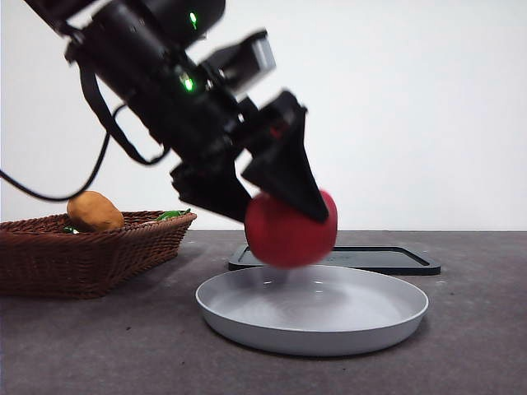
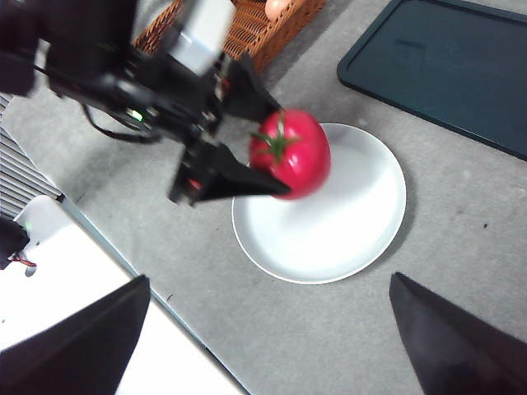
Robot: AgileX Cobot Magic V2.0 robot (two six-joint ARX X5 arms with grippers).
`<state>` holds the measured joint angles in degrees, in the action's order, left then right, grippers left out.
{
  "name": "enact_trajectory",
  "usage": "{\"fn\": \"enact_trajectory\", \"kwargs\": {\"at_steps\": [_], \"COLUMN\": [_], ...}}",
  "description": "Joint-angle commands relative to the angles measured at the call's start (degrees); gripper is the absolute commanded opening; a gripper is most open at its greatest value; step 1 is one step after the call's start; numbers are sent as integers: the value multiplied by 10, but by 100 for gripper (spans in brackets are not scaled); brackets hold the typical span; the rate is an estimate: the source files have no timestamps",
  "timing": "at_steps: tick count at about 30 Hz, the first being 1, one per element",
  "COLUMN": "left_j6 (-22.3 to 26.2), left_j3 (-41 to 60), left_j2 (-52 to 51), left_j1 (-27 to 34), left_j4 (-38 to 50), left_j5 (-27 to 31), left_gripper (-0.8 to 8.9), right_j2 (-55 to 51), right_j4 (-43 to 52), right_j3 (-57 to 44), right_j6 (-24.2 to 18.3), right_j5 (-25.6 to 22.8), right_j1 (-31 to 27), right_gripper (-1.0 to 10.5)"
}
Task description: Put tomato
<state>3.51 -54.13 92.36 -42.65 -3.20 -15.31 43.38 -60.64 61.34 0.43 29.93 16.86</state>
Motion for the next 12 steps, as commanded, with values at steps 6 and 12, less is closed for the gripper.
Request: {"fn": "enact_trajectory", "kwargs": {"at_steps": [6, 12], "left_j6": [1, 5], "left_j3": [-9, -9], "left_j2": [57, 69], "left_j1": [-10, -13], "left_j4": [33, 33], "left_j5": [-1, -1], "left_gripper": [302, 312], "right_j2": [4, 4], "right_j4": [3, 3], "right_j3": [10, 10], "right_j6": [5, 5], "right_j5": [1, 1], "right_j1": [3, 3], "right_gripper": [464, 464]}}
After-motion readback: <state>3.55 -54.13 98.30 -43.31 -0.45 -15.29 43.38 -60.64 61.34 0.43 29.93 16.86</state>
